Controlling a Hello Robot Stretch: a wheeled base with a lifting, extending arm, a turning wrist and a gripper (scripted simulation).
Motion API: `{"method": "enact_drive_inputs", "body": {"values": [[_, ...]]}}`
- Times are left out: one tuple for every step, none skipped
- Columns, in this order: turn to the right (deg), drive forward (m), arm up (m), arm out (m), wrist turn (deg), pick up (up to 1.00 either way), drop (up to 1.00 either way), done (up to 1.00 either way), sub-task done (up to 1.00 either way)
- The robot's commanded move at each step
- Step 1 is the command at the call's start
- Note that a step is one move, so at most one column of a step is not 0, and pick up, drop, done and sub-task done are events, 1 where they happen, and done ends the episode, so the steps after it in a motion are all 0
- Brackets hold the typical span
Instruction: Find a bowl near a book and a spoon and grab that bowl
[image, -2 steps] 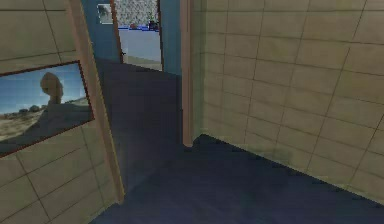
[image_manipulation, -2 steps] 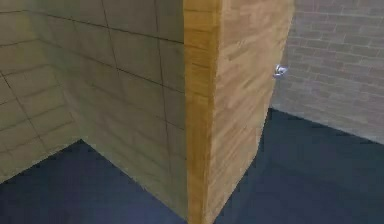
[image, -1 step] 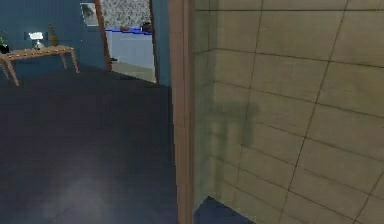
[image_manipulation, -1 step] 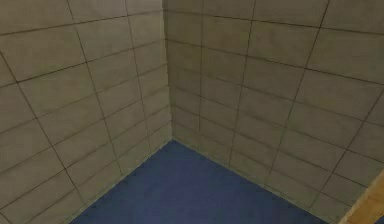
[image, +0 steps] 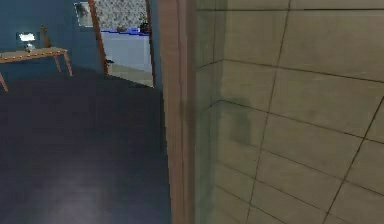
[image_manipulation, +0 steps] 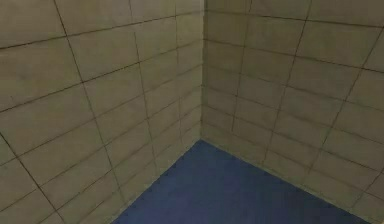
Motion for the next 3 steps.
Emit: {"method": "enact_drive_inputs", "body": {"values": [[-42.0,0.00,0.00,0.00,0.0,0.00,0.00,0.00,0.00],[0.0,0.70,0.00,0.00,0.0,0.00,0.00,0.00,0.00],[30.0,0.00,0.00,0.00,0.0,0.00,0.00,0.00,0.00]]}}
